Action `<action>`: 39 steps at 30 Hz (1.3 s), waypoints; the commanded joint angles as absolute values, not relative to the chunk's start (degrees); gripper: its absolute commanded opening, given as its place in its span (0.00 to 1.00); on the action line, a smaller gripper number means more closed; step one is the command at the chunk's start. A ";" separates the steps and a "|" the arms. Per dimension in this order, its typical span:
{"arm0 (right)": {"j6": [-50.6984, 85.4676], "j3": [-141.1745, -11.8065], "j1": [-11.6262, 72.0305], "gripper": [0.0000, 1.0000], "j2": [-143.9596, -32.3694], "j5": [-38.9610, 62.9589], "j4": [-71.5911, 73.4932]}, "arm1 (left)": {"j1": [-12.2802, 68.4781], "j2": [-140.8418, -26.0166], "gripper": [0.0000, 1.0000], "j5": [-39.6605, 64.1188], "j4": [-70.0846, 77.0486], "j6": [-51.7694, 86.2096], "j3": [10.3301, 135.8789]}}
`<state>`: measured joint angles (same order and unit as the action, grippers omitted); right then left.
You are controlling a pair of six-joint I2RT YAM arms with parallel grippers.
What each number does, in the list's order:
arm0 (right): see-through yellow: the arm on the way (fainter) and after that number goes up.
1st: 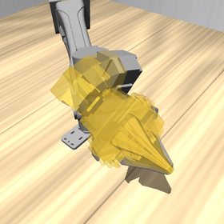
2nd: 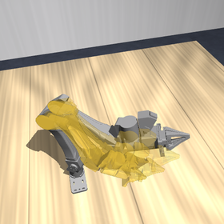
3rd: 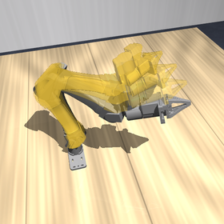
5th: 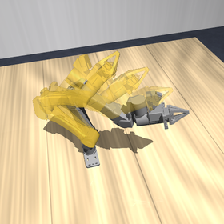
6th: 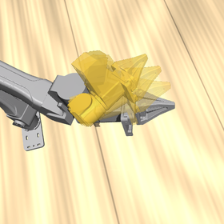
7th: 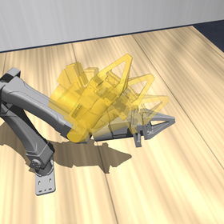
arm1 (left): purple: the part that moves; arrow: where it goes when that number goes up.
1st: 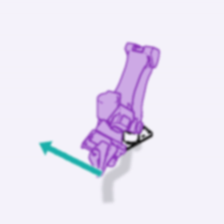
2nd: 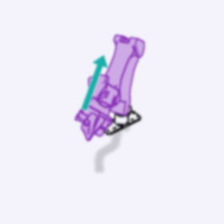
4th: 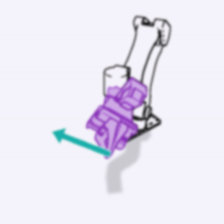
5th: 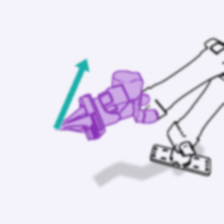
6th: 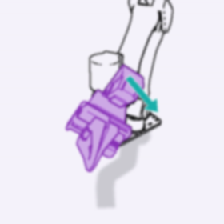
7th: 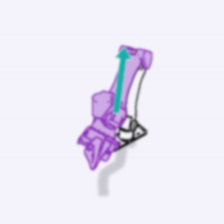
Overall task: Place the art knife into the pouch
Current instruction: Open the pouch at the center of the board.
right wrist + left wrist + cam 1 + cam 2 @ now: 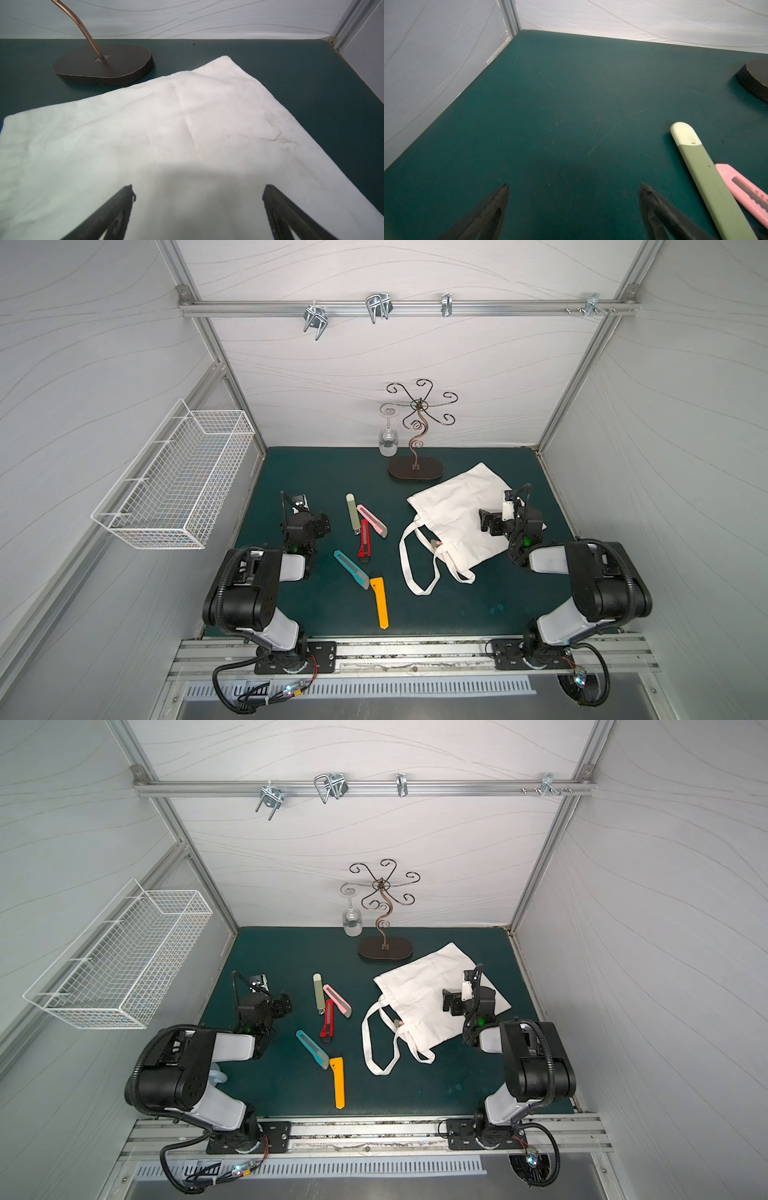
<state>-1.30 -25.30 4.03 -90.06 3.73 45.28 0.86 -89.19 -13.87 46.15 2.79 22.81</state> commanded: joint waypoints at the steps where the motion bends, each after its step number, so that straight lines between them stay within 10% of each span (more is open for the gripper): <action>1: -1.41 -26.28 3.87 0.99 -90.68 4.24 45.17 | 0.62 -89.65 0.99 -13.42 48.16 2.57 24.53; 5: -1.41 -29.01 9.09 0.99 -85.18 -12.59 35.95 | 0.53 -88.91 0.99 -13.47 48.54 2.64 24.02; 22: 9.14 -65.18 33.24 0.99 -83.16 -30.64 -27.66 | 10.50 -81.19 0.81 -20.68 5.60 8.89 51.75; 39: 19.41 -56.72 56.53 0.79 -83.07 -11.91 -32.18 | 15.91 -73.40 0.77 -14.19 -9.80 31.95 50.32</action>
<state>16.78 -57.43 53.63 -80.42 -13.54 -30.11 15.90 -75.09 -15.16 -7.77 27.42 50.41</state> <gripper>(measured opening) 0.787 0.772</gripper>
